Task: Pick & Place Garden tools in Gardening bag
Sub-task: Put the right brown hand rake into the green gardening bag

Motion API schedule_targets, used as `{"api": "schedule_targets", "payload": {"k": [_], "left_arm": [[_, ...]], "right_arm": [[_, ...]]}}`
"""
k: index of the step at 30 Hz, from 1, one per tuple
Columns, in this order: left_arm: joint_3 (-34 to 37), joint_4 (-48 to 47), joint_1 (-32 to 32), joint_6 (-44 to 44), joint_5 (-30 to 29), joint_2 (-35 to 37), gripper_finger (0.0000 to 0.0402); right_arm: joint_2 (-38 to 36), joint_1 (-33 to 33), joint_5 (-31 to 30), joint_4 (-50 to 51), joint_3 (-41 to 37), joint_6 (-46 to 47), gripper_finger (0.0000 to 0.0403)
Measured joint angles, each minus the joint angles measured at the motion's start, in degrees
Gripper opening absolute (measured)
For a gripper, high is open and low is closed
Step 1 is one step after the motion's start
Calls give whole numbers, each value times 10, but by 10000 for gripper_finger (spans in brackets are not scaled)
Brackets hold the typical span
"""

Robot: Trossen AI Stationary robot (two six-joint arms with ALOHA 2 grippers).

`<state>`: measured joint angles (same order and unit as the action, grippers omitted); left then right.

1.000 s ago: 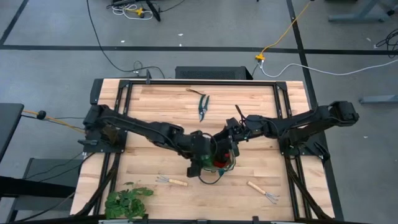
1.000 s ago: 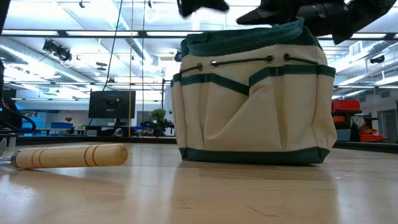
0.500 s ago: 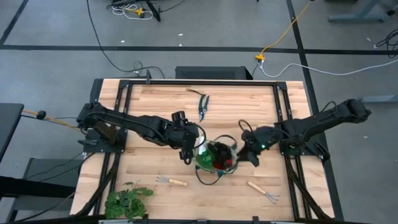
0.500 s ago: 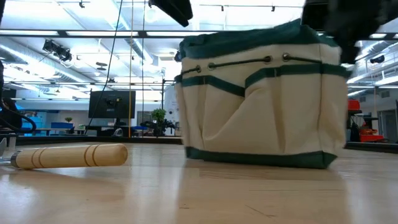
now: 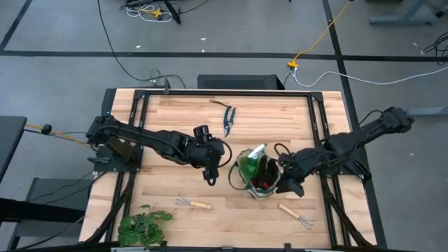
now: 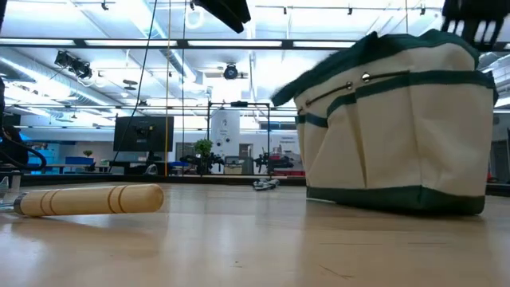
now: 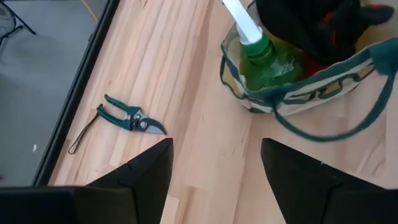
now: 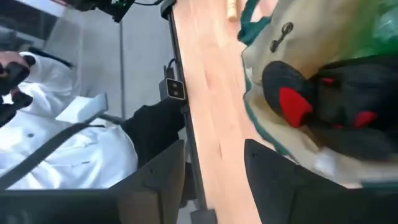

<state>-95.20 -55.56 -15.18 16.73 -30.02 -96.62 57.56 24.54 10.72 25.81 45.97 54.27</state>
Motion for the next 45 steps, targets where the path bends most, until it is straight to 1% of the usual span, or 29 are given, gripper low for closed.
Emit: {"api": "schedule_targets", "payload": {"k": [3, 4, 7, 9, 12, 16, 21, 25, 28, 36, 45], "left_arm": [[0, -1, 0, 7, 0, 0, 250], [0, -1, 0, 7, 0, 0, 250], [0, -1, 0, 7, 0, 0, 250], [0, -1, 0, 6, 0, 0, 250], [0, 0, 0, 6, 0, 0, 250], [0, 0, 0, 6, 0, 0, 250], [0, 0, 0, 6, 0, 0, 250], [0, 0, 0, 6, 0, 0, 250], [0, 0, 0, 6, 1, 0, 250], [0, 0, 0, 10, 3, 0, 250], [0, 0, 0, 10, 3, 0, 250]], "right_arm": [[3, 24, -43, 83, 53, 11, 156], [6, 34, -47, 100, 66, 22, 153], [19, 75, -53, 118, 86, 76, 144], [33, 103, -57, 112, 88, 113, 140], [60, 140, -55, 120, 88, 177, 136], [99, 173, -34, 123, 88, 249, 132], [144, 191, -17, 128, 88, 307, 125], [174, 200, -7, 153, 88, 344, 116], [192, 206, 17, 174, 88, 362, 108], [240, 213, 8, 204, 88, 358, 94], [286, 220, 6, 209, 88, 350, 93]]}}
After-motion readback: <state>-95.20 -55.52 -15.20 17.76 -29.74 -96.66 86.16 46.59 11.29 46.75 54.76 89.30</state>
